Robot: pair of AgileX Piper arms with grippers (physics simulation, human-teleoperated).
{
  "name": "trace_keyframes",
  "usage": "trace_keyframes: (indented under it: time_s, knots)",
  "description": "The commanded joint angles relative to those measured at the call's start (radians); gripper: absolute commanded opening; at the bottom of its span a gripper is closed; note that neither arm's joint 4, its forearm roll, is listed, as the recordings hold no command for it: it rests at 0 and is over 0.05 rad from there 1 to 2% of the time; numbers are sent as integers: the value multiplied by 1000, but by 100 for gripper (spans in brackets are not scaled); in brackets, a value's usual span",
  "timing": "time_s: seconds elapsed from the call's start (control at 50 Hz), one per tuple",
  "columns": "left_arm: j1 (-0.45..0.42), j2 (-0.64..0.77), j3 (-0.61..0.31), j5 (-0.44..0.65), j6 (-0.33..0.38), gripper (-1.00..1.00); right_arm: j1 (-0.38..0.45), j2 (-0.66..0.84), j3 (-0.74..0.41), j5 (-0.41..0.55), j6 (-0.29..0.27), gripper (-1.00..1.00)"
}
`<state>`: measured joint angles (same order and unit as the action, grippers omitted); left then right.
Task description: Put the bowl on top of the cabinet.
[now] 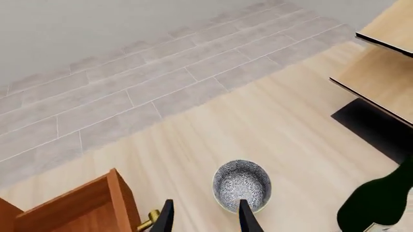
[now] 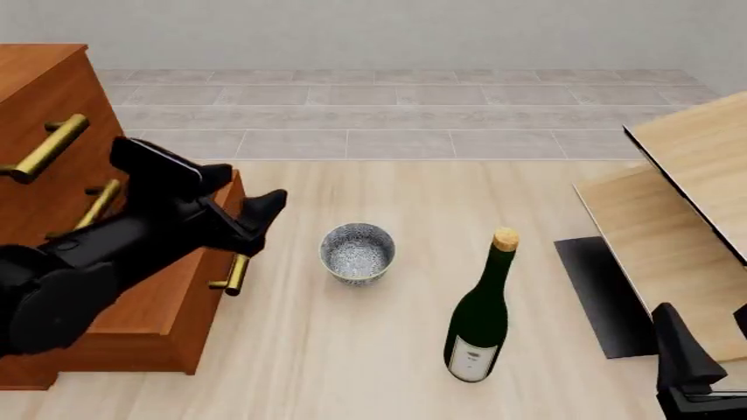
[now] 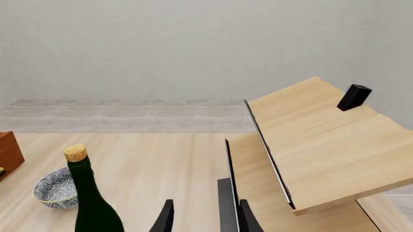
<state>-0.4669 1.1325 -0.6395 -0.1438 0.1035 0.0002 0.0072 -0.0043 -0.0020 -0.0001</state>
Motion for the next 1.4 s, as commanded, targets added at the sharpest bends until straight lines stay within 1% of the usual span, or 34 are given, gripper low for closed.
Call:
trace_keyframes:
  time_s: [0.02, 0.14, 0.18, 0.26, 0.28, 0.3, 0.44, 0.54, 0.74, 0.8, 0.92, 0.96, 0.98, 1.02, 1.16, 1.4]
  knots:
    - [-31, 55, -65, 32, 3, 100, 0, 0, 0, 0, 0, 100]
    - [-46, 85, -107, 49, 11, 100, 0, 0, 0, 0, 0, 100]
    - [-50, 98, -120, 59, -1, 100, 0, 0, 0, 0, 0, 100]
    - [-55, 112, -126, 50, 23, 100, 0, 0, 0, 0, 0, 100]
    - [-45, 121, -124, 33, 46, 100, 0, 0, 0, 0, 0, 100]
    - [-52, 129, -134, 42, 29, 100, 0, 0, 0, 0, 0, 100]
    - [-44, 177, -167, 30, 48, 100, 0, 0, 0, 0, 0, 100]
    - [-38, 203, -185, 31, 41, 100, 0, 0, 0, 0, 0, 100]
    - [-24, 299, -226, 36, 29, 100, 0, 0, 0, 0, 0, 100]
    - [-24, 314, -237, 41, 33, 100, 0, 0, 0, 0, 0, 100]
    - [-20, 343, -264, 57, 16, 100, 0, 0, 0, 0, 0, 100]
    - [-23, 346, -265, 55, 22, 100, 0, 0, 0, 0, 0, 100]
    - [-25, 356, -276, 67, 7, 100, 0, 0, 0, 0, 0, 100]
    - [-26, 360, -276, 60, 21, 100, 0, 0, 0, 0, 0, 100]
    - [-43, 379, -305, 85, 11, 100, 0, 0, 0, 0, 0, 100]
    - [-58, 412, -294, 64, 16, 100, 0, 0, 0, 0, 0, 100]
